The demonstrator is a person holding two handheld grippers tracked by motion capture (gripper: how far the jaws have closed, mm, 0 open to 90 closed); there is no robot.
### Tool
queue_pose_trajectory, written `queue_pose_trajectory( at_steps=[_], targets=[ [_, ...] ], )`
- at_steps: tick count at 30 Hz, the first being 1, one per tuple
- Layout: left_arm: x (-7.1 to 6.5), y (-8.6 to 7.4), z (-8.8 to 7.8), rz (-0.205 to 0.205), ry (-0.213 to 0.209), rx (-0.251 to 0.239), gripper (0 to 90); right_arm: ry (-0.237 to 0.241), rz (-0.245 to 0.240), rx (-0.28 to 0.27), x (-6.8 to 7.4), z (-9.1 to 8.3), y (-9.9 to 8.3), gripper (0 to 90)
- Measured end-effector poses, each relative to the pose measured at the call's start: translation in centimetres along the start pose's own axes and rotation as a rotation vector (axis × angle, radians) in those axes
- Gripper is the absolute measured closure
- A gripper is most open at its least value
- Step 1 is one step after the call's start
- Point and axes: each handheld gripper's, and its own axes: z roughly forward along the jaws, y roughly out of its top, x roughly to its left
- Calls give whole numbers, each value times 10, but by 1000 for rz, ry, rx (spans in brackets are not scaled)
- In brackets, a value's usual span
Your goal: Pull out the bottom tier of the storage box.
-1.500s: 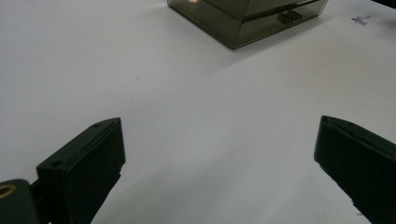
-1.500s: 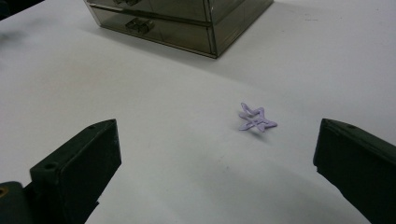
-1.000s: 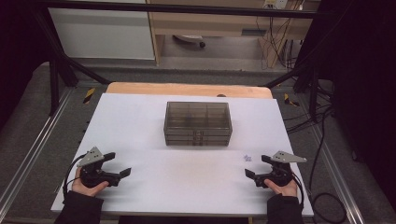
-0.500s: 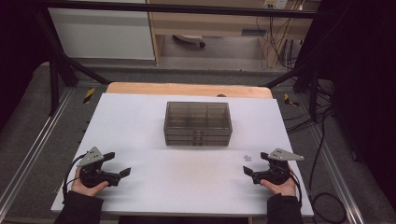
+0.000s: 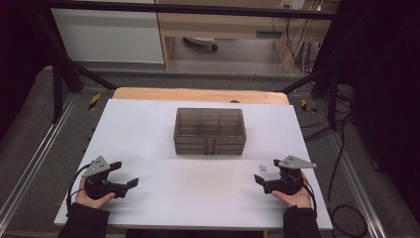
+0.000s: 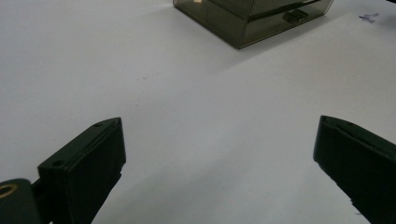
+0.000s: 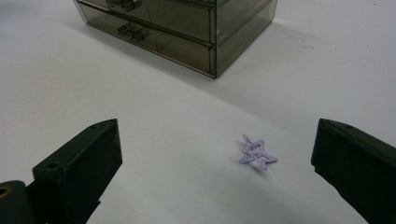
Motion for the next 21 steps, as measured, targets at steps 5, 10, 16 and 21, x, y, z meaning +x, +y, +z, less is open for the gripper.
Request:
queue_pose_trajectory(
  at_steps=[5, 10, 16, 21],
  targets=[
    [0, 0, 0, 2, 2, 1, 15, -21, -25, 6, 4, 3, 4, 28],
    [-1, 0, 0, 3, 2, 2, 15, -26, -43, 3, 7, 5, 8, 29],
    [0, 0, 0, 1, 2, 0, 16, -32, -65, 3, 12, 9, 13, 30],
    [0, 0, 0, 1, 3, -1, 15, -35, -90, 10, 18, 14, 17, 32]
  ],
)
